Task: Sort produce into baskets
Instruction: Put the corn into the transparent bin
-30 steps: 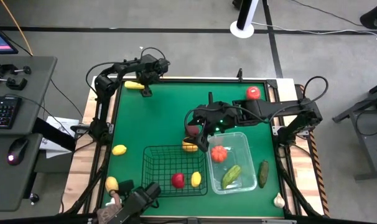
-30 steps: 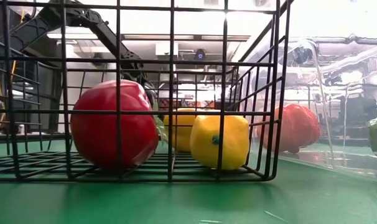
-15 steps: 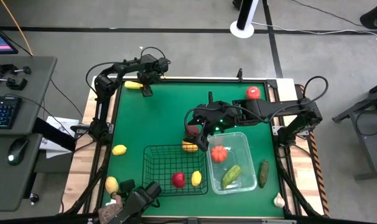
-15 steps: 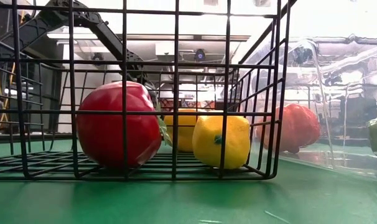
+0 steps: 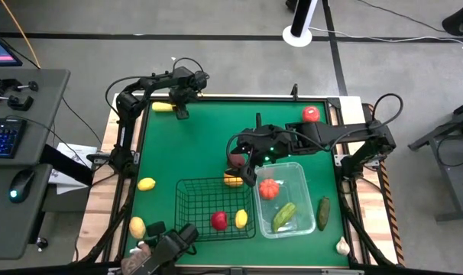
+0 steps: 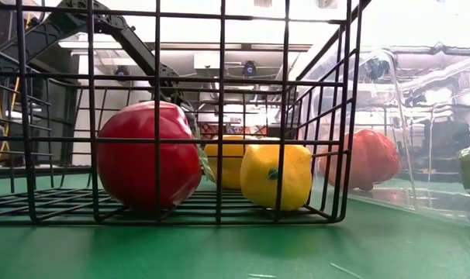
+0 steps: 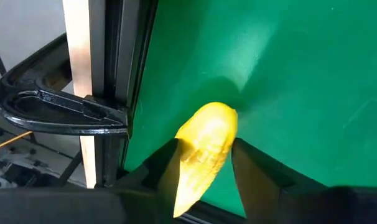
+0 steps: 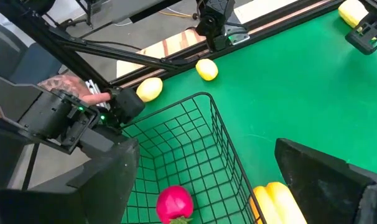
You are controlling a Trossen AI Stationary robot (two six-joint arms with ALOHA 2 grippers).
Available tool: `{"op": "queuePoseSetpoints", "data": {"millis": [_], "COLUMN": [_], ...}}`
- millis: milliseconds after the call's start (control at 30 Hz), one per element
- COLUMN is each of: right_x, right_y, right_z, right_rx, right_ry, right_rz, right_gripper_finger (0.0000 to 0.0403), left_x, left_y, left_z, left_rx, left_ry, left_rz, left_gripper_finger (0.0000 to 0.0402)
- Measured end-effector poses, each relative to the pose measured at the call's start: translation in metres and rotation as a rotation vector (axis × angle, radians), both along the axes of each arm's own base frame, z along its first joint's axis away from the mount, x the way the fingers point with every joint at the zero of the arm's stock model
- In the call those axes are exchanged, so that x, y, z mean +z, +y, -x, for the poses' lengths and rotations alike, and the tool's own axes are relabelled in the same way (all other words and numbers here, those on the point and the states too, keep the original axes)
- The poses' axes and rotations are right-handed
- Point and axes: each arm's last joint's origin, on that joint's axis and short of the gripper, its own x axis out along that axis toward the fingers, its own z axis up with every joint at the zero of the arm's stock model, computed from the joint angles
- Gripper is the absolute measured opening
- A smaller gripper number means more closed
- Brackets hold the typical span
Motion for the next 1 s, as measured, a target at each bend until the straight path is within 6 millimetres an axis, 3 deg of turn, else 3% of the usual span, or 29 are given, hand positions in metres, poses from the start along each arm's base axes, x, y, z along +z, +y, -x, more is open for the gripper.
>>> {"op": "queuePoseSetpoints", "data": {"millis": [200,433,633,867,1000], "right_x": [0.0,0.0,0.004,0.03,0.043], "right_y": [0.0,0.0,0.0,-0.004,-0.006], "right_z": [0.0,0.0,0.003,0.028,0.042], "right_rx": [0.001,0.006,0.03,0.06,0.058], "right_ry": [0.0,-0.001,-0.018,-0.105,-0.14], "right_rz": [0.002,0.008,0.026,0.062,0.062], "right_gripper_finger": [0.0365,0.0365,0.0365,0.0365,0.0365], "left_x": [0.005,0.023,0.053,0.096,0.107], "left_y": [-0.002,0.001,0.004,0.009,0.006], "left_z": [0.003,0.0,-0.006,-0.018,-0.018], "left_rx": [0.045,0.099,0.125,0.175,0.249], "left_ry": [0.039,0.043,0.032,-0.078,-0.152], "left_rz": [-0.003,-0.024,-0.05,-0.129,-0.146], "left_gripper_finger": [0.0016,0.0003,0.0002,0.0002,0.0]}}
